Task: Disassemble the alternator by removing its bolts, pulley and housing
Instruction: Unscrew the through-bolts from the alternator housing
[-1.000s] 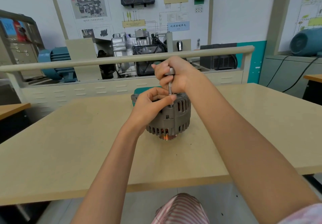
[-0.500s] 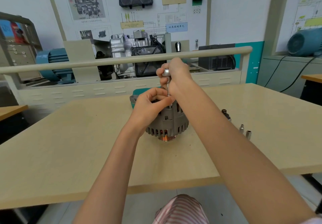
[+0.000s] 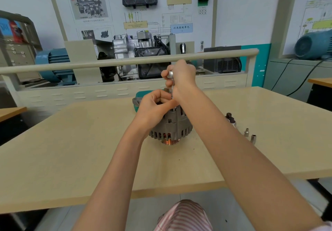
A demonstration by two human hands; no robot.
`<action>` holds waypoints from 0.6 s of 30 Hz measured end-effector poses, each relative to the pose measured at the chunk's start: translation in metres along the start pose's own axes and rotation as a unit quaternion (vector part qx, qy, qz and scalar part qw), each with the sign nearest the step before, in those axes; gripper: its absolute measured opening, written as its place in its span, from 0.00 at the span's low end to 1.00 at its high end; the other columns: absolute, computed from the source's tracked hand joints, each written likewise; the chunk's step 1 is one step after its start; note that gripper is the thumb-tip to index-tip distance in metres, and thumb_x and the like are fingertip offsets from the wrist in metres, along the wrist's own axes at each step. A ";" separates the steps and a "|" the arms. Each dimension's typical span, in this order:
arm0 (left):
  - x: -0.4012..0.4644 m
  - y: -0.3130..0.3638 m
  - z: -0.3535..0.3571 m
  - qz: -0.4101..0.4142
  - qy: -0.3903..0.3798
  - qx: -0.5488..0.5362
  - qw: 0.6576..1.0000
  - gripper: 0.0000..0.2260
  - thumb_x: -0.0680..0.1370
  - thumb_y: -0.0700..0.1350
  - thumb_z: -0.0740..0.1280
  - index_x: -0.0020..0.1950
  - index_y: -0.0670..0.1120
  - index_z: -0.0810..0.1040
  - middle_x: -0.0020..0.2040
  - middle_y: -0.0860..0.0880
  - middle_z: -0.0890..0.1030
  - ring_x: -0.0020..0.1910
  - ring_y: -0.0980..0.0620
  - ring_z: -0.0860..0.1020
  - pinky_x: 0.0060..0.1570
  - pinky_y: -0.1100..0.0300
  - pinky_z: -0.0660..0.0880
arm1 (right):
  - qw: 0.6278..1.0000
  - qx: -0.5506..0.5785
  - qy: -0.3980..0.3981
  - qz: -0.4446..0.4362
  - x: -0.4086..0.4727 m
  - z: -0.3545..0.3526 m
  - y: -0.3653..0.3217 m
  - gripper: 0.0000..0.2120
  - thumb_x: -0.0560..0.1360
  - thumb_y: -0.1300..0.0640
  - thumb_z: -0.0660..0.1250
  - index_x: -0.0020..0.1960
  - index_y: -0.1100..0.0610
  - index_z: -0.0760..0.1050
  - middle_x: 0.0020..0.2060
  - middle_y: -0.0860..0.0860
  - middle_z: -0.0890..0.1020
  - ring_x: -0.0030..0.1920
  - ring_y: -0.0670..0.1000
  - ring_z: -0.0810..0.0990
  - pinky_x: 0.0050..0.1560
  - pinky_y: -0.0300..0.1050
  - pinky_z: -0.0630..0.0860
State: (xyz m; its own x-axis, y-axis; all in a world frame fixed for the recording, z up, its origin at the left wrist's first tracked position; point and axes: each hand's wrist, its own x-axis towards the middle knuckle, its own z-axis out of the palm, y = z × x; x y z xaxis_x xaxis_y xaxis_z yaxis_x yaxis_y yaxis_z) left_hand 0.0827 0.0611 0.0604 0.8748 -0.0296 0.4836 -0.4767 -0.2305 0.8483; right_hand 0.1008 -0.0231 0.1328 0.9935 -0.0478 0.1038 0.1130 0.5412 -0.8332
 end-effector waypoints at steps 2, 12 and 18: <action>-0.001 -0.001 0.000 0.003 0.004 -0.001 1.000 0.09 0.73 0.38 0.70 0.37 0.50 0.76 0.28 0.57 0.77 0.28 0.64 0.75 0.27 0.74 0.67 | 0.998 0.001 0.029 -0.048 -0.001 0.002 0.005 0.09 0.76 0.69 0.48 0.47 0.60 0.64 0.29 0.53 0.69 0.15 0.43 0.66 0.17 0.32 0.56; -0.002 0.002 -0.003 -0.018 -0.016 -0.015 1.000 0.04 0.73 0.45 0.72 0.41 0.49 0.78 0.36 0.52 0.82 0.34 0.62 0.78 0.32 0.72 0.71 | 0.974 -0.013 -0.171 0.148 0.007 -0.007 -0.013 0.13 0.75 0.69 0.47 0.41 0.59 0.67 0.18 0.45 0.67 0.16 0.41 0.64 0.15 0.32 0.54; 0.000 0.000 0.001 -0.014 -0.002 -0.004 1.000 0.05 0.73 0.45 0.72 0.40 0.48 0.77 0.33 0.53 0.79 0.31 0.62 0.76 0.29 0.72 0.69 | 0.968 0.025 -0.178 0.176 0.007 -0.009 -0.013 0.12 0.76 0.68 0.48 0.43 0.60 0.69 0.20 0.45 0.67 0.16 0.41 0.64 0.15 0.32 0.54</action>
State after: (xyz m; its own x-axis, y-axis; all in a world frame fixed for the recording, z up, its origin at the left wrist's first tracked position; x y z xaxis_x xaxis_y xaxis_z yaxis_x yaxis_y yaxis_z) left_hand 0.0831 0.0605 0.0598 0.8880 -0.0281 0.4590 -0.4531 -0.2242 0.8628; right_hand 0.1069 -0.0385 0.1395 0.9006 0.4346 0.0058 -0.2414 0.5113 -0.8248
